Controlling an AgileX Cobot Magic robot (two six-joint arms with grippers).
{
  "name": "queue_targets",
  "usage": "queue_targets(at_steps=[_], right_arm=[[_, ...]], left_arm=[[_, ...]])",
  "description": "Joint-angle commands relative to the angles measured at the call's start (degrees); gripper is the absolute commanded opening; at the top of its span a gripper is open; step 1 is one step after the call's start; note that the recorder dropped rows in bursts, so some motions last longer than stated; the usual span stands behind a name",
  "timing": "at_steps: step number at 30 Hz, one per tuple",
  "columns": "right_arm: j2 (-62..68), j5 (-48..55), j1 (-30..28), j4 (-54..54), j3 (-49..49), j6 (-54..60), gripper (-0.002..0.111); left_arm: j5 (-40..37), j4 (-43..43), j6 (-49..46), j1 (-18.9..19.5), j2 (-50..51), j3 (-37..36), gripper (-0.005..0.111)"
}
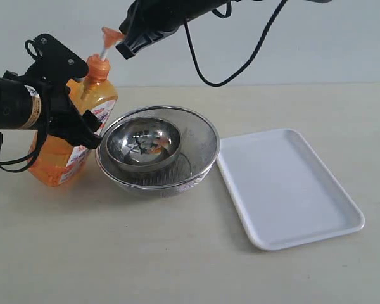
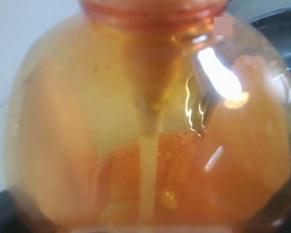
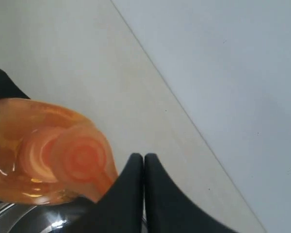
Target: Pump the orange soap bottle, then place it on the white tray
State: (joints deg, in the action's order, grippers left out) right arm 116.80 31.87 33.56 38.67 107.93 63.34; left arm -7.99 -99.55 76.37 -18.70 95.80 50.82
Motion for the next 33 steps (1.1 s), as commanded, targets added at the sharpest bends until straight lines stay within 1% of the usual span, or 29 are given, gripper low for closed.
queue_targets(at_steps=[1,6,19,25,33], right_arm=[[-0.14,2.28,-0.43,-0.38,0.14,-0.27,0.0],[-0.14,3.97,-0.43,-0.28,0.14,-0.75,0.0],[-0.26,4.39,-0.43,-0.51,0.14,-1.41,0.0],[-0.76,-1.44,-0.43,-6.25,0.14,-4.48,0.0],[-2.91,-2.73,-0.43,-6.49,0.14,-3.85,0.0]], left_arm=[[0.54,-0.39,-0.13,-0.48,-0.46,0.54,0.005],[0.54,-0.39,-0.13,-0.48,-0.46,0.54,0.005],[0.54,-0.39,-0.13,-0.48,-0.46,0.54,0.005],[0.54,-0.39,-0.13,-0.48,-0.46,0.54,0.005],[0.54,-0.39,-0.13,-0.48,-0.46,0.54,0.005]])
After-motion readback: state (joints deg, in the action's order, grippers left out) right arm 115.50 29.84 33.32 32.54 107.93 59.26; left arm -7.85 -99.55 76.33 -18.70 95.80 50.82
